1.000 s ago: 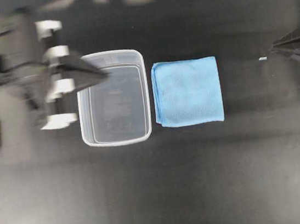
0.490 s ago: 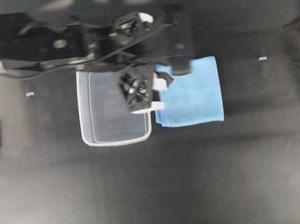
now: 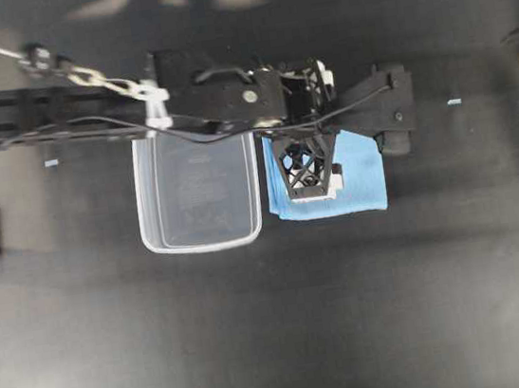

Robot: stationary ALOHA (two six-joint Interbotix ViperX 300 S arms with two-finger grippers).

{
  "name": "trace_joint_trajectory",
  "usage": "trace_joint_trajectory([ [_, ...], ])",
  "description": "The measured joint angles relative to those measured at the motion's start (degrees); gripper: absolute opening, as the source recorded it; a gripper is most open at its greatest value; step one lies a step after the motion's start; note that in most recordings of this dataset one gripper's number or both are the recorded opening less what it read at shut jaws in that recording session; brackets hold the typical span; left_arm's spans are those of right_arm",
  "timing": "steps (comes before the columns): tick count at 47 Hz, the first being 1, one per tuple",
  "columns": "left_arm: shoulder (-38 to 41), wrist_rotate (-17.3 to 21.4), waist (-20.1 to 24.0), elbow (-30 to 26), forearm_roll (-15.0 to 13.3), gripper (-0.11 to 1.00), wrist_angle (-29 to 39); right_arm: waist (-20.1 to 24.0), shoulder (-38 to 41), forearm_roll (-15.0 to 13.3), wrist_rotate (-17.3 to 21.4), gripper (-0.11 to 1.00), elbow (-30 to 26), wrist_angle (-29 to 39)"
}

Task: Place the blue towel into the container with the left arm.
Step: 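Close the left gripper on the blue towel and lift it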

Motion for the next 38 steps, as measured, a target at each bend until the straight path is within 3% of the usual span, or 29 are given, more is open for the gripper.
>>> trace_joint_trajectory([
  [23,5.63,-0.44,0.0,-0.26,0.0,0.84,-0.79,0.09,-1.05,0.09,0.0,0.73,-0.26,-0.09],
  [26,5.71,-0.35,-0.09,-0.35,0.0,0.73,-0.79,0.09,-1.14,0.09,0.0,0.73,-0.26,0.0],
  [34,5.8,-0.44,-0.7,-0.7,0.0,0.25,-0.26,0.18,-1.05,0.09,0.0,0.73,-0.26,0.53],
  [38,5.45,-0.26,-1.05,-0.7,0.0,0.07,0.26,0.09,-1.23,0.0,0.0,0.73,-0.35,0.79],
])
